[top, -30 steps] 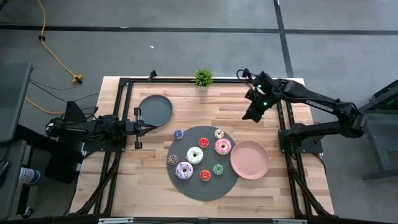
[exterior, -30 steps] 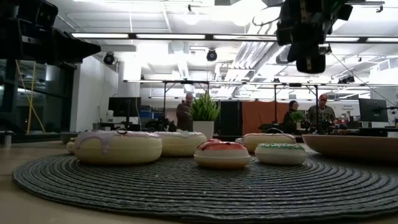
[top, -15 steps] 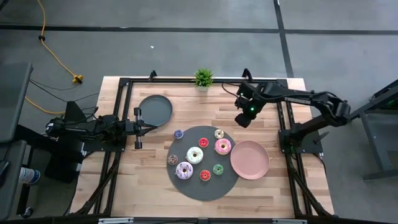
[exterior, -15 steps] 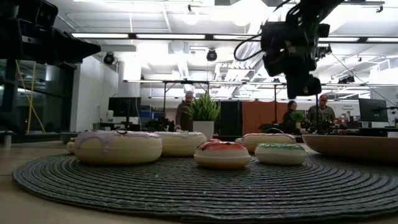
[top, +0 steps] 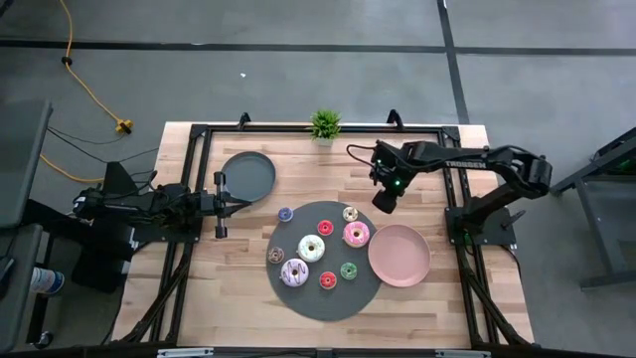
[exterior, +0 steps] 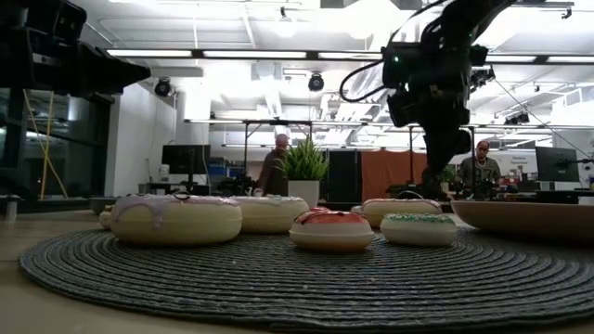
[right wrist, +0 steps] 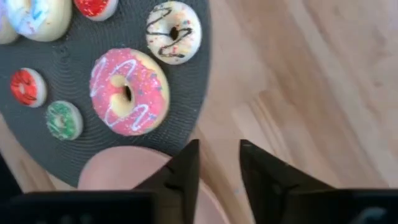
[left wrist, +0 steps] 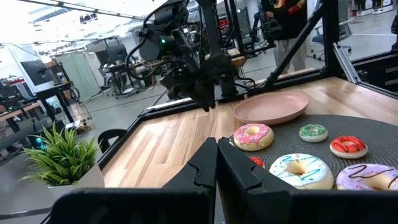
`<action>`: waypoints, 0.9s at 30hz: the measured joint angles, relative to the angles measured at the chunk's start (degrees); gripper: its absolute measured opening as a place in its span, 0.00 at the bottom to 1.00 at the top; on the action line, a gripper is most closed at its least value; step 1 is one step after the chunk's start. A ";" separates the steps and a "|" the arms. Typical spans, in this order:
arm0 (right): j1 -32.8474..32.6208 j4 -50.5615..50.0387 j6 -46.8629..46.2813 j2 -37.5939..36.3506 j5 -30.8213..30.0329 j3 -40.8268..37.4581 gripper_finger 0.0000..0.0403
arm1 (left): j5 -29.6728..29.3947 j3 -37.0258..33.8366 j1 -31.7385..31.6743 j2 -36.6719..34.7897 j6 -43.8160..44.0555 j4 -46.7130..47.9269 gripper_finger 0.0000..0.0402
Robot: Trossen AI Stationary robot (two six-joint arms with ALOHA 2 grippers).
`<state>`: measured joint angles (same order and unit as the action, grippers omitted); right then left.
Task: Pick & Place donuts
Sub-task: Put the big pink donut on the pink plate
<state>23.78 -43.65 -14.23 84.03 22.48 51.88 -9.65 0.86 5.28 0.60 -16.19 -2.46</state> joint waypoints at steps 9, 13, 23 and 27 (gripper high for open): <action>-1.28 13.23 -4.61 -0.11 8.52 -6.19 0.52 | 0.00 0.02 0.01 0.01 0.00 0.01 0.00; -2.05 19.66 -8.84 -0.11 9.49 -10.08 0.57 | 0.00 0.00 0.02 0.00 0.00 0.02 0.00; -4.50 31.51 -13.48 -0.13 11.00 -16.29 0.59 | 0.00 0.02 0.00 0.02 0.00 0.02 0.00; -5.66 32.42 -14.07 0.17 11.01 -16.88 0.59 | 0.00 0.02 0.00 0.01 0.00 0.01 0.00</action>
<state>18.12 -11.23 -28.30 84.20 33.49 35.00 -9.65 0.88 5.28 0.61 -16.19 -2.45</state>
